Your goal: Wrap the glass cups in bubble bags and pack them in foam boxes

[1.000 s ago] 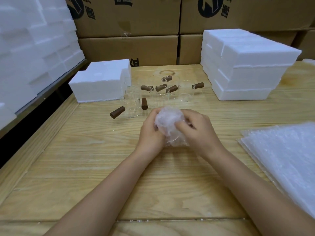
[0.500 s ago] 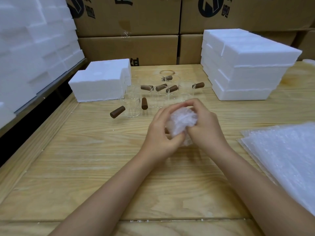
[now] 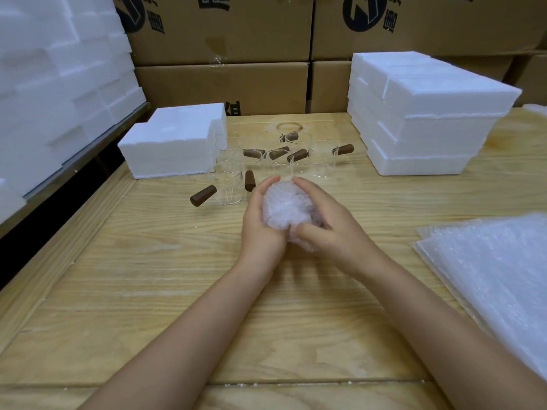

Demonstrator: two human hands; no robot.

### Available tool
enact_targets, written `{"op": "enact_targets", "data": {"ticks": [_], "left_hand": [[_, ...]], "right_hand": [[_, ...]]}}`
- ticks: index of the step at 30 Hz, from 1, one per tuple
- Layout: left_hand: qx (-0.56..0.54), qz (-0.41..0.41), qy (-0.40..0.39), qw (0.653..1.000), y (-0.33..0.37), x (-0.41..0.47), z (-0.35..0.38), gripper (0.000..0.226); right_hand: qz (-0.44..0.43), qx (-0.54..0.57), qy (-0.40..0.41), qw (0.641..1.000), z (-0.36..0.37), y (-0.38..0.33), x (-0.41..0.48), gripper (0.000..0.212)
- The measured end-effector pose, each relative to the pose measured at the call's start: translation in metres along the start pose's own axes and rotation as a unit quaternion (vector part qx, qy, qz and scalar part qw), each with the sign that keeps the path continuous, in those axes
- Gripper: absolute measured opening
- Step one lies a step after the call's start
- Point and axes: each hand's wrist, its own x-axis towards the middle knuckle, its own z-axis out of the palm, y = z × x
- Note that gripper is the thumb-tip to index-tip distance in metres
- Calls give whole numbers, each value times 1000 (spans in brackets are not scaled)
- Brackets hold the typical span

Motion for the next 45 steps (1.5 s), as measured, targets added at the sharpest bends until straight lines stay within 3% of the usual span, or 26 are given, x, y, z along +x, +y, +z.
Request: {"op": "enact_targets", "data": {"ticks": [2,5,9,12,14,16,20,24,27,29,31,34,36,40,42,45], "left_hand": [[-15,-14,17,1000,1,2,-2,62],[-21,-37,2,999,1,2,2,63],[-79,-85,-128,985,5,0,2,65],[11,-15,-143,990,4,-5,3,53],[85,54,-101,990,3,-6,4,40],[106,67,-69,990,2,-3,3,44],[106,41,-18,993,-3,4,-2,51],[127,62,-39,989,-5,2,0,49],[113,71,-118,984,-5,1,-3,48],[121,51,-198,971,-2,2,-9,61],[207,77,-258,941,-1,6,-18,79],[313,151,-297,890,0,10,-29,98],[336,211,-300,868,0,10,-29,98],[291,213,-249,899,-2,8,-24,73],[267,172,-223,921,-1,8,-25,64],[217,92,-159,959,-1,11,-24,56]], "right_hand": [[5,9,-9,1000,0,1,0,71],[-6,-46,53,998,2,5,2,57],[36,-58,159,985,-3,11,4,49],[42,-79,184,979,-4,13,4,44],[29,-93,176,980,-2,12,5,40],[17,-77,136,988,-4,9,5,42],[23,-100,13,995,-5,7,4,81],[41,-75,55,995,-3,10,6,65],[62,-83,106,989,-7,13,7,56],[75,-51,121,988,-12,12,7,48],[88,-26,114,989,-20,12,7,44],[121,-16,77,989,-26,13,8,33],[147,14,55,987,-26,13,6,28],[155,69,1,986,-30,6,6,25],[138,140,-2,980,-37,5,7,18],[115,151,24,981,-48,7,8,22]]}}
